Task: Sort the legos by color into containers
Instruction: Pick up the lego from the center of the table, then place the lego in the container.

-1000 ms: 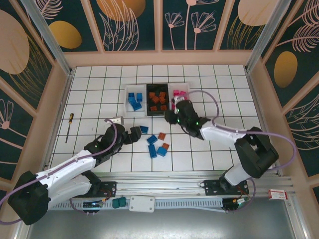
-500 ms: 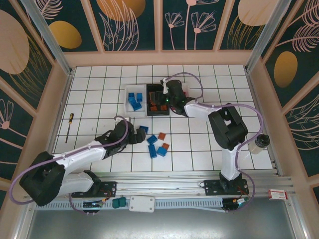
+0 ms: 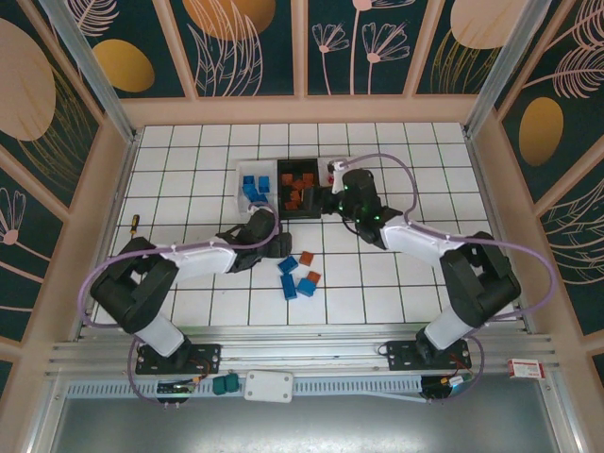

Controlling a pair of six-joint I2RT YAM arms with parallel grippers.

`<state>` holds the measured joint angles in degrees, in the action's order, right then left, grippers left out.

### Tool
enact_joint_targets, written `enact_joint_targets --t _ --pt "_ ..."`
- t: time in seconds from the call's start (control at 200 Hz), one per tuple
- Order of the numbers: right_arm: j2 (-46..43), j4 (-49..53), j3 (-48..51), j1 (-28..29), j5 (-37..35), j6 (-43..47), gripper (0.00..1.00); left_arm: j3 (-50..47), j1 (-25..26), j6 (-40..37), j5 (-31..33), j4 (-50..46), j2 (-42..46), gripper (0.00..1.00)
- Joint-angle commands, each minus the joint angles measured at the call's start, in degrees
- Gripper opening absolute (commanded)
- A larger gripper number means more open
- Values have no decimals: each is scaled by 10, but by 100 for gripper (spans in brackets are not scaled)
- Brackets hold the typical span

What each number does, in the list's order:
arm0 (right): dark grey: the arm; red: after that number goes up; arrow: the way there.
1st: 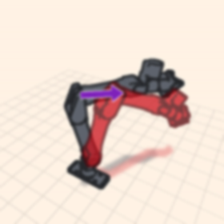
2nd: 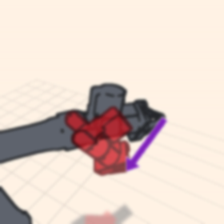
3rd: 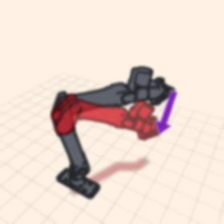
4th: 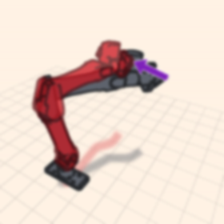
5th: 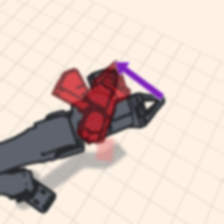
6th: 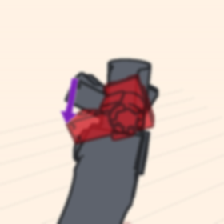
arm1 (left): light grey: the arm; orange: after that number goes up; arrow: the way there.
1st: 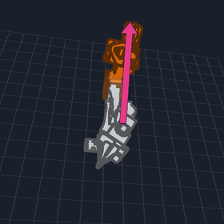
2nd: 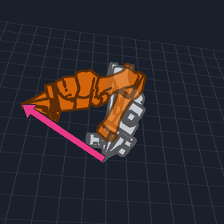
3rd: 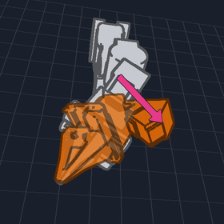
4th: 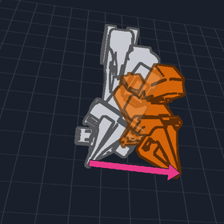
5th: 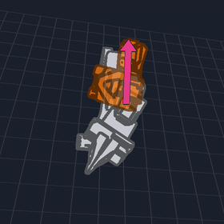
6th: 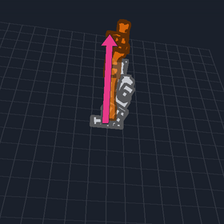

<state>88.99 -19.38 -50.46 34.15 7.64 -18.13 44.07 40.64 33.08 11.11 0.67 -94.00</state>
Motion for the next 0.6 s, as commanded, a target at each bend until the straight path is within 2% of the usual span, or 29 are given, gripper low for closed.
enact_joint_targets --t 0.0,0.12,0.225,0.345,0.42,0.49,0.596 --pt "-45 -32 30 -3 0 -20 69 11 7 -13 24 -12 -27 74" --pt "-73 -27 51 -3 1 -28 69 2 9 -4 27 -10 -31 57" --pt "-93 -24 76 -2 -1 -33 69 -16 8 6 35 -17 15 45" --pt "-113 -26 120 2 2 -40 69 -23 3 6 52 -30 101 43" --pt "-122 -28 150 8 1 -43 69 -2 -22 -3 50 -36 129 43" --pt "-130 -27 173 15 -2 -44 69 28 -50 -14 47 -36 124 43" --pt "-145 -22 205 30 -5 -49 69 89 -81 -29 43 -25 73 44"
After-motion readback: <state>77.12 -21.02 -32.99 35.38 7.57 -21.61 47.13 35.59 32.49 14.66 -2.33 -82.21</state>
